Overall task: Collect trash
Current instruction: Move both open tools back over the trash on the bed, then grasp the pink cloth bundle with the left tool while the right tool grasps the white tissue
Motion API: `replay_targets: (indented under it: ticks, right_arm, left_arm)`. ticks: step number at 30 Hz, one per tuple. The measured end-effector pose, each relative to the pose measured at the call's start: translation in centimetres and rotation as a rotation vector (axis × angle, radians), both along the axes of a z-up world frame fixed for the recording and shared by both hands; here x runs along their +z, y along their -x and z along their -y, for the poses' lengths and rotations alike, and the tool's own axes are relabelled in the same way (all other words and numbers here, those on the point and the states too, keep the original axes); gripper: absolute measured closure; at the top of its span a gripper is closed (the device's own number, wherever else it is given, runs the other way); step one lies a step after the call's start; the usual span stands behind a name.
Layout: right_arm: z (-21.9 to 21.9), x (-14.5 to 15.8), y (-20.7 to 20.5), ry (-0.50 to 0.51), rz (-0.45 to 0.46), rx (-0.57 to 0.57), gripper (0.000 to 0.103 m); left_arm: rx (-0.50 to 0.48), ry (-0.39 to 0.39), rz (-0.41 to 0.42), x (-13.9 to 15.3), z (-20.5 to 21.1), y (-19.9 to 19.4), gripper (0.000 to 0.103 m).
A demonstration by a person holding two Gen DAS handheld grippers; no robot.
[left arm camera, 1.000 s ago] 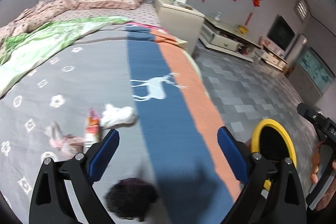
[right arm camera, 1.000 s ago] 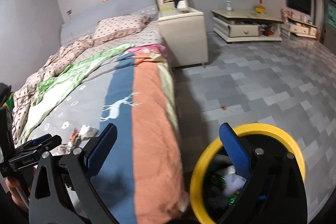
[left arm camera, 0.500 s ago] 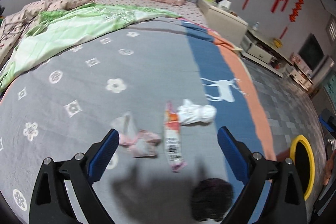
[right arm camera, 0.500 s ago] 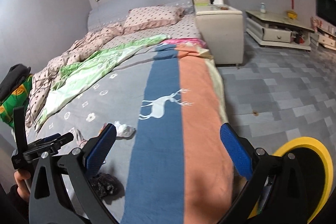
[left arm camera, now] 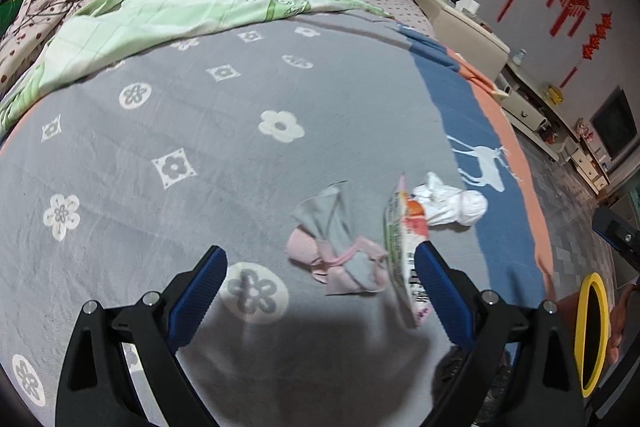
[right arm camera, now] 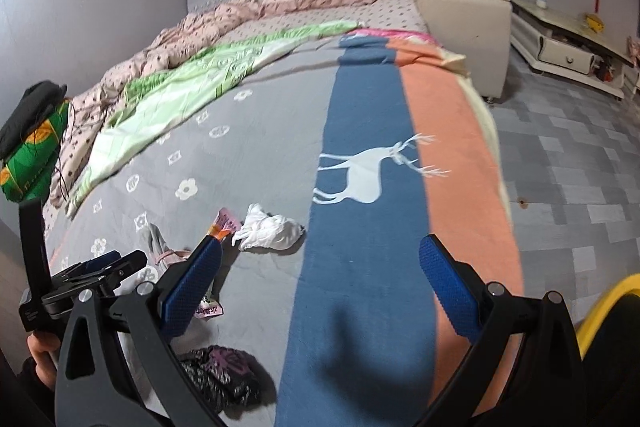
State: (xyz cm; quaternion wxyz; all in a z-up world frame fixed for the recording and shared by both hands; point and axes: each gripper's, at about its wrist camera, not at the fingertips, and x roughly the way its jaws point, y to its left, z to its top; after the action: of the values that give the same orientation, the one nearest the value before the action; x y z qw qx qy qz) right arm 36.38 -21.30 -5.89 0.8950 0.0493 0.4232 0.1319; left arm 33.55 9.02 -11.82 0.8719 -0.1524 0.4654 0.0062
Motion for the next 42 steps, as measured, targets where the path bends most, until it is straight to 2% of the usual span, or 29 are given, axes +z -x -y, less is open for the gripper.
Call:
replay_targets:
  ticks: [9, 20, 23, 24, 26, 29, 31, 34, 38, 41, 42]
  right_arm:
    - [-4.2, -5.0, -4.3, 0.019, -0.094, 0.039, 0.008]
    - [-6.4, -8.4, -6.9, 0.072, -0.130, 0.083, 0.009]
    - [-6.7, -9.0, -7.6, 0.076, -0.135, 0.088, 0.012]
    - [-6.8, -9.1, -7.8, 0.078, -0.137, 0.088, 0.016]
    - [-6.9, -9.6, -8.3, 0.087, -0.148, 0.087, 0.018]
    - [-7.4, -10.2, -8.6, 0.088, -0.166, 0.102, 0.020]
    - [-7.8, -10.4, -8.6, 0.099, -0.167, 0.114, 0.022]
    - [-8.2, -10.8, -8.5, 0.115, -0.162, 0.128, 0.024]
    - [-8.5, -11.0, -8.5, 0.105, -0.166, 0.137, 0.026]
    - [-8.7, -11.2, -8.3, 0.107, -0.178, 0.149, 0.040]
    - [-8.9, -11.3, -8.2, 0.101, -0.182, 0.157, 0.050]
  left_arm:
    - [0.057, 0.059, -0.051, -2.8, -1.6, -1.2, 0.012]
    - [0.049, 0.076, -0.056, -4.0, -1.4, -2.2, 0.012]
    - [0.036, 0.090, -0.054, -4.1, -1.0, -2.2, 0.014]
    - [0.029, 0.093, -0.054, -4.1, -0.8, -2.2, 0.017]
    - [0.019, 0.104, -0.057, -4.4, -0.4, -2.2, 0.022]
    - [0.009, 0.116, -0.052, -4.5, -0.2, -2.3, 0.035]
    - [-0.008, 0.129, -0.045, -4.4, 0.0, -2.3, 0.049]
    - [-0.028, 0.134, -0.031, -4.2, 0.4, -2.2, 0.060]
    - [-0.038, 0.139, -0.025, -4.1, 0.7, -2.3, 0.062]
    - [-0.039, 0.158, -0.026, -4.1, 0.5, -2.3, 0.066]
    - [-0.039, 0.161, -0.025, -4.1, 0.5, -2.3, 0.066]
